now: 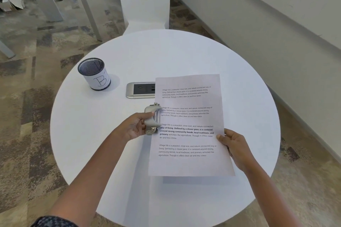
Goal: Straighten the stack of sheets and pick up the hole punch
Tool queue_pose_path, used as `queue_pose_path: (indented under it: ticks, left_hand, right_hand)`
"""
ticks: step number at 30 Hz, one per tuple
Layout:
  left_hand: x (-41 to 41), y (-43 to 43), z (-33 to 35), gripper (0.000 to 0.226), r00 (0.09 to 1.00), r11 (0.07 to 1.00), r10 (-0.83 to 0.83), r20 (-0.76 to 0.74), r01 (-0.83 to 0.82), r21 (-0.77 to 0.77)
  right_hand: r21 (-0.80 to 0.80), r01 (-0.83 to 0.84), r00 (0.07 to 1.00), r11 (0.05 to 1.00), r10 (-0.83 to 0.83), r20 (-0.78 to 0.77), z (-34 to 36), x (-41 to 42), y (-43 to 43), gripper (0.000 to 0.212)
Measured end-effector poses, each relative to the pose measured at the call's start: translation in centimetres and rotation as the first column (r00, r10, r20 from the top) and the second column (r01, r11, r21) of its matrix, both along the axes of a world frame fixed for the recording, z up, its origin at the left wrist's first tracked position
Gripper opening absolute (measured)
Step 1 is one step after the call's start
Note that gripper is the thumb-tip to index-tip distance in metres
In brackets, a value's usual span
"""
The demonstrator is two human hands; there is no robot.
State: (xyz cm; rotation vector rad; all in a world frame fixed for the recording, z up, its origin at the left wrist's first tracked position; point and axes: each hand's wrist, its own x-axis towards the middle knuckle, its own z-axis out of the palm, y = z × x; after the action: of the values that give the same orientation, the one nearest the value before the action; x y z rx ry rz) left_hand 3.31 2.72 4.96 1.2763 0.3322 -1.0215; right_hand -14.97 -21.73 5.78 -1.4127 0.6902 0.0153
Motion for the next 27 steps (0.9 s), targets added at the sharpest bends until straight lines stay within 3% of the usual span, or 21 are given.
queue_pose_path:
  ticks: [27]
  left_hand:
    - [-0.6,0.01,-0.22,0.008,0.996,0.991,0.093,-0.001,-0.092,0.097]
  right_hand:
    - [-0.021,0.013,1.0,1.0,-0.013,0.028,0.25,0.31,-0.34,0.023]
